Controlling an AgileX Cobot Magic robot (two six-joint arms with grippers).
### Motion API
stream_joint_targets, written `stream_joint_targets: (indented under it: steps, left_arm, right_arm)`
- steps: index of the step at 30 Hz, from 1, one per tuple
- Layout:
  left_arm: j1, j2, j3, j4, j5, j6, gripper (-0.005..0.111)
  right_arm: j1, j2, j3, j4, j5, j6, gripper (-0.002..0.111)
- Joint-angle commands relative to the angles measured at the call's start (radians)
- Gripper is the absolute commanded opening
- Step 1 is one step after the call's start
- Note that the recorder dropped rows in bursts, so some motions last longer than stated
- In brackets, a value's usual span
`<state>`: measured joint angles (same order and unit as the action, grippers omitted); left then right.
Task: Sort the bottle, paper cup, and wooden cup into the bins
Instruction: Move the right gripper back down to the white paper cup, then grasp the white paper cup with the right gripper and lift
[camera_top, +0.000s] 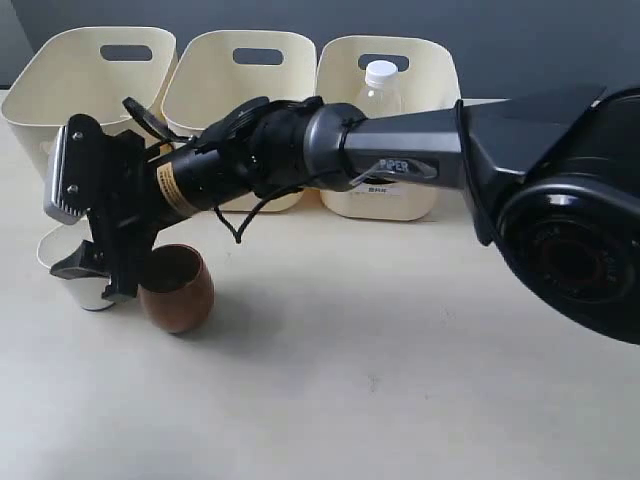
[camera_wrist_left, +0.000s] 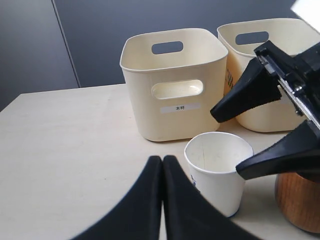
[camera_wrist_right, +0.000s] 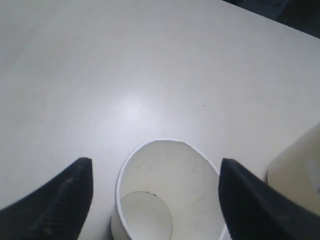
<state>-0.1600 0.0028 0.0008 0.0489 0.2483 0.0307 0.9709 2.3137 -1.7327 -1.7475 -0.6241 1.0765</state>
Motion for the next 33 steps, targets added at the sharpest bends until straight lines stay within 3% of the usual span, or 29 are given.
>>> stream_joint_targets:
  steps: [1,17,19,22,33]
  left_arm:
    - [-0.003,-0.003,-0.001,-0.006,-0.01,-0.003,0.0]
    - [-0.003,-0.003,-0.001,-0.006,-0.01,-0.003,0.0]
    - [-0.003,-0.003,-0.001,-0.006,-0.01,-0.003,0.0]
    - [-0.003,-0.003,-0.001,-0.006,-0.01,-0.003,0.0]
    - [-0.003,-0.003,-0.001,-0.006,-0.01,-0.003,0.0]
  right_arm:
    - [0.008,0.025,-0.008,0.003,-0.019,0.002,0.068]
    - [0.01,0.069,-0.008,0.003,0.025,0.041,0.064]
    - [0.01,0.069,-0.008,0.003,0.038,0.055,0.053]
    - [0.01,0.049,-0.008,0.003,0.05,0.057,0.0]
    - [-0.022,-0.152,-0.008,0.003,0.064,0.123,0.002]
